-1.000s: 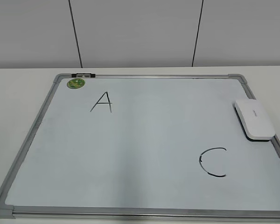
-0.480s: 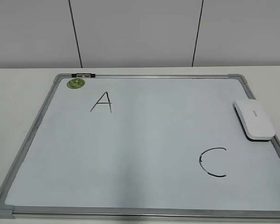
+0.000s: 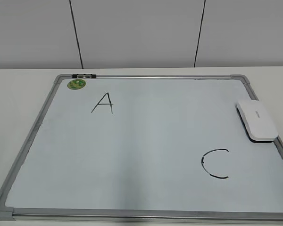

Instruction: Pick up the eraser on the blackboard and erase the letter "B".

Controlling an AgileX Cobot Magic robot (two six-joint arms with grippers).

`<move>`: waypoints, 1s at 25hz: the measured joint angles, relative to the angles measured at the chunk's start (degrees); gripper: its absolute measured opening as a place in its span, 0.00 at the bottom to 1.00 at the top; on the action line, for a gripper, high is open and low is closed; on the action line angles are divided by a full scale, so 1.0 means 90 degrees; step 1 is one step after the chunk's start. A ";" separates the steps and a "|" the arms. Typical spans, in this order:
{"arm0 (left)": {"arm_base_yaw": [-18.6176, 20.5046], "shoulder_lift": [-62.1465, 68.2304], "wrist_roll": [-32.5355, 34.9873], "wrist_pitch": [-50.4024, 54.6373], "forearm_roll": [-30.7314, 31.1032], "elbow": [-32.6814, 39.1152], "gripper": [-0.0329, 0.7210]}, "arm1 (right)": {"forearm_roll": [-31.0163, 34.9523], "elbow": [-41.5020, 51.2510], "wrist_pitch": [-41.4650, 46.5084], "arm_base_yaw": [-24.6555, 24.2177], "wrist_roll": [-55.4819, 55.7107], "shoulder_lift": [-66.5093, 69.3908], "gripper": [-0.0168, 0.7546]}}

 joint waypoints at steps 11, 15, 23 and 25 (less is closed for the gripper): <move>0.0000 0.0000 0.0000 0.0000 0.0006 0.0000 0.60 | 0.0014 0.0000 0.0000 0.0000 0.0000 0.0000 0.77; 0.0057 -0.0027 0.0000 -0.0012 0.0006 0.0000 0.55 | 0.0014 0.0010 0.0000 0.0000 0.0000 -0.0078 0.77; 0.0325 -0.1172 0.0000 -0.0012 0.0006 0.0000 0.51 | 0.0014 0.0010 0.0000 0.0000 0.0004 -0.1175 0.76; 0.0325 -0.1466 0.0000 -0.0001 0.0006 0.0000 0.51 | 0.0014 0.0010 0.0000 0.0000 0.0004 -0.1274 0.76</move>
